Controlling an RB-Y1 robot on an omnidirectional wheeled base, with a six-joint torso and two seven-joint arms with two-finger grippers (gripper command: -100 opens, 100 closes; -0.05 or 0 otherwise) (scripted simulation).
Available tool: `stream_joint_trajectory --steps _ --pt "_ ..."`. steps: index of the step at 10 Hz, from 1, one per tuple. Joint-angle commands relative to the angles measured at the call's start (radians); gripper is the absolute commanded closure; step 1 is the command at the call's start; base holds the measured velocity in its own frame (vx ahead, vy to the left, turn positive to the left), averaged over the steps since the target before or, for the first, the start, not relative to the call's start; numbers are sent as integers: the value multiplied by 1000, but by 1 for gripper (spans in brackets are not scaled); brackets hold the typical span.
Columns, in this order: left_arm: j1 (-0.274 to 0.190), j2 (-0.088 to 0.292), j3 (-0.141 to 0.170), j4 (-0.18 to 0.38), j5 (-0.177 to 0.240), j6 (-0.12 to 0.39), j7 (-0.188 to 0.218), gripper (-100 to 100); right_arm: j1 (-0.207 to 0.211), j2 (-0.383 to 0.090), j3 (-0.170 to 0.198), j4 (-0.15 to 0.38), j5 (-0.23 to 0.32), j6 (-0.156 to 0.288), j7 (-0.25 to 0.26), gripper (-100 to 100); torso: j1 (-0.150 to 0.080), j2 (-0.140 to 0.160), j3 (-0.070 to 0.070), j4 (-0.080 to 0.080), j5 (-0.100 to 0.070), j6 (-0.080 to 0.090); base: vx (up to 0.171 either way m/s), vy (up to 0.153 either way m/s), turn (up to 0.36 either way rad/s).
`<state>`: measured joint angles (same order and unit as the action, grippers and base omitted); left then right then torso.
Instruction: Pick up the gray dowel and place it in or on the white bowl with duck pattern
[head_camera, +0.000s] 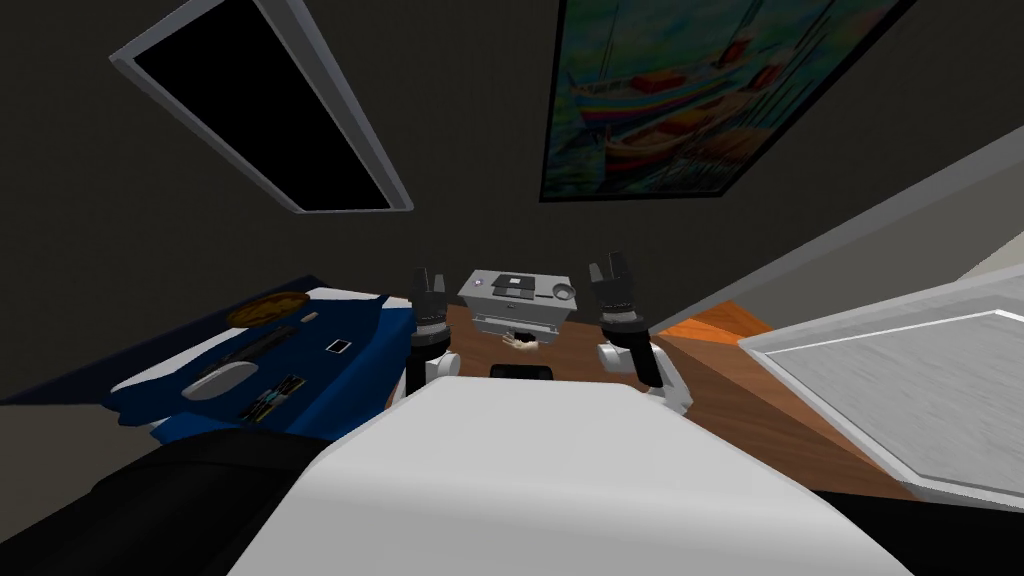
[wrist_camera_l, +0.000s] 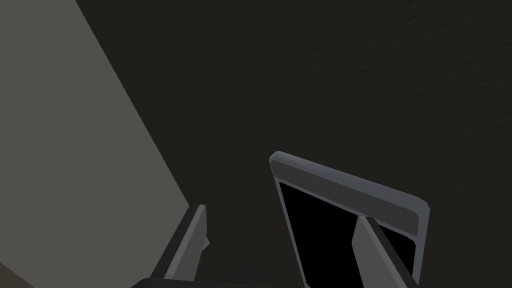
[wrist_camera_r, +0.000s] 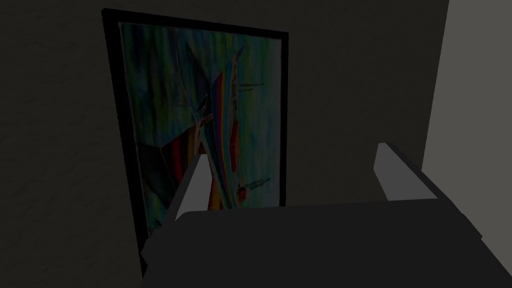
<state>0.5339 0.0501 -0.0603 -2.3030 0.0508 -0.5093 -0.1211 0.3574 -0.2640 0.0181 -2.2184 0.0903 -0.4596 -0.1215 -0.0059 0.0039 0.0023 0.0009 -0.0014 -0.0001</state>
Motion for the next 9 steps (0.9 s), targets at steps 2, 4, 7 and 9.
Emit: stream_joint_trajectory --steps 2,4,7,9 --pt "0 0 0 0 0 0 0 0 -42 -84 34 56 75 -15 29 -100 0 0 0 0 0 0 -56 -69 128" --pt "0 0 0 0 0 0 0 0 -59 -124 46 84 109 -22 38 -100 2 -2 -1 0 0 0 -34 -42 104" --pt "0 0 0 0 0 0 0 0 -94 -201 72 148 181 -38 56 -100 4 -4 -2 -1 1 0 -15 -24 118" --pt "0 0 0 0 0 0 0 0 -129 -271 99 210 249 -57 73 -100 5 -5 -3 -1 1 0 -1 -11 163"
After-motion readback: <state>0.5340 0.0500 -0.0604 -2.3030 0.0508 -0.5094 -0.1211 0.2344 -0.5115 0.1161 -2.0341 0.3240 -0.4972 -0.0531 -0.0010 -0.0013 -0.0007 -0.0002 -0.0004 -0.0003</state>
